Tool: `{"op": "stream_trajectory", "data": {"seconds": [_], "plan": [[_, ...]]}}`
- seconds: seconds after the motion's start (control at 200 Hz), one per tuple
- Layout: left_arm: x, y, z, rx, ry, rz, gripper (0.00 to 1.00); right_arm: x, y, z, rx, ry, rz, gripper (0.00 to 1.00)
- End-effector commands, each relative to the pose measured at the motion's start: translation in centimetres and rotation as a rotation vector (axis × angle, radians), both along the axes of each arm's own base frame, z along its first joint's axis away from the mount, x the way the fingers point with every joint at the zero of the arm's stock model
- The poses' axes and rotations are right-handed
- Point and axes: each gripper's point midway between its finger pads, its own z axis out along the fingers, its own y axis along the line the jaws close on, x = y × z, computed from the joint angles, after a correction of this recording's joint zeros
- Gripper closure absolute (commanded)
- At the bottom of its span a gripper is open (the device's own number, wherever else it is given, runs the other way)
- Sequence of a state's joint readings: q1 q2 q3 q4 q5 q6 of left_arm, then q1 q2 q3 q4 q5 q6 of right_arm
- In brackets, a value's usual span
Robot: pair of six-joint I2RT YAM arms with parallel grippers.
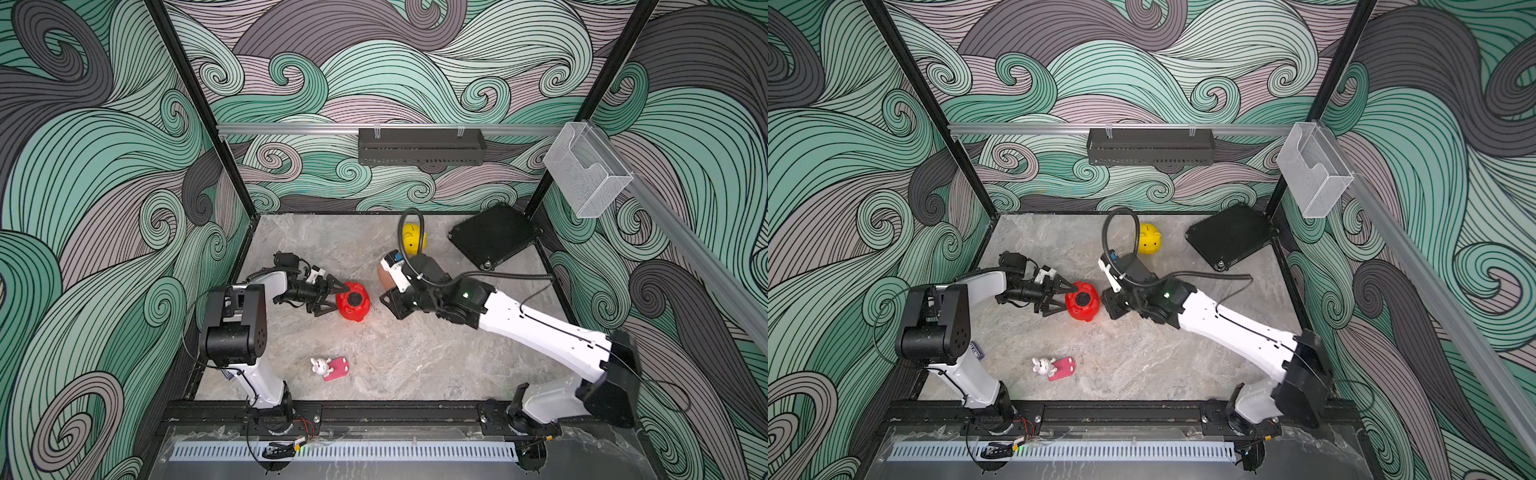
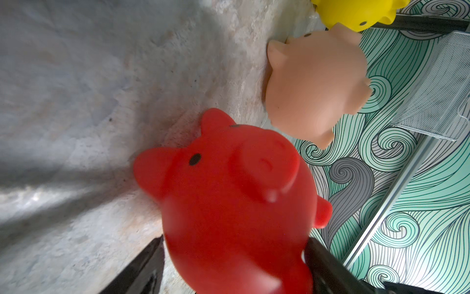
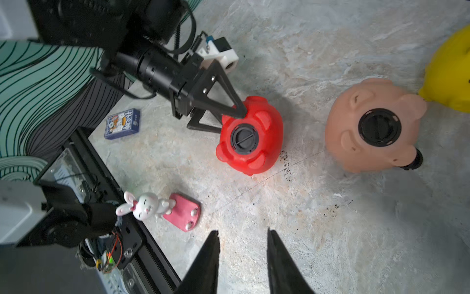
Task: Close piggy banks
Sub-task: Screw the knob on the piggy bank.
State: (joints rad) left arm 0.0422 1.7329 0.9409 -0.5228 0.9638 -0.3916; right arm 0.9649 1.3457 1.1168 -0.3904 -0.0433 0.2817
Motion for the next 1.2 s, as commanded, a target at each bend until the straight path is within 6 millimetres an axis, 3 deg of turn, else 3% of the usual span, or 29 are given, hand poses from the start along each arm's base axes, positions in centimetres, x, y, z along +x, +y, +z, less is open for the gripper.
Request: {"op": "stream_trajectory", "data": {"seconds": [0.0, 0.11, 0.22, 0.265, 0.38, 0.465, 0.685, 1.196], "plan": [[-0.9, 0.8, -1.8, 0.105, 0.053, -0.004, 0.18, -1.1, -0.3, 2.5, 0.137, -0.226, 0.120, 0.57], [-1.0, 0.9, -1.9, 0.108, 0.053, -0.003, 0.18, -2.8, -3.4, -0.8, 0.052, -0.279, 0.169, 0.51], [-0.9, 0.9, -1.9, 0.108, 0.051, -0.004, 0.18, -3.0, -6.4, -3.9, -0.027, -0.290, 0.131, 0.51], [-1.0, 0.9, -1.9, 0.108, 0.050, -0.004, 0.18, -3.1, -7.3, -4.2, -0.037, -0.310, 0.129, 0.50], [-1.0, 0.9, -1.7, 0.111, 0.039, -0.005, 0.18, -3.6, -9.6, -5.1, -0.048, -0.361, 0.124, 0.37], [-1.0, 0.9, -1.5, 0.114, 0.025, -0.006, 0.18, -3.9, -11.3, -5.7, -0.064, -0.356, 0.091, 0.35], [-0.6, 0.9, -0.9, 0.117, -0.011, -0.003, 0.18, -4.8, -11.3, -5.1, -0.032, -0.378, 0.142, 0.31], [0.8, 1.0, 1.4, 0.119, -0.120, 0.023, 0.13, -4.6, -10.9, -7.2, -0.010, -0.305, 0.106, 0.31]]}}
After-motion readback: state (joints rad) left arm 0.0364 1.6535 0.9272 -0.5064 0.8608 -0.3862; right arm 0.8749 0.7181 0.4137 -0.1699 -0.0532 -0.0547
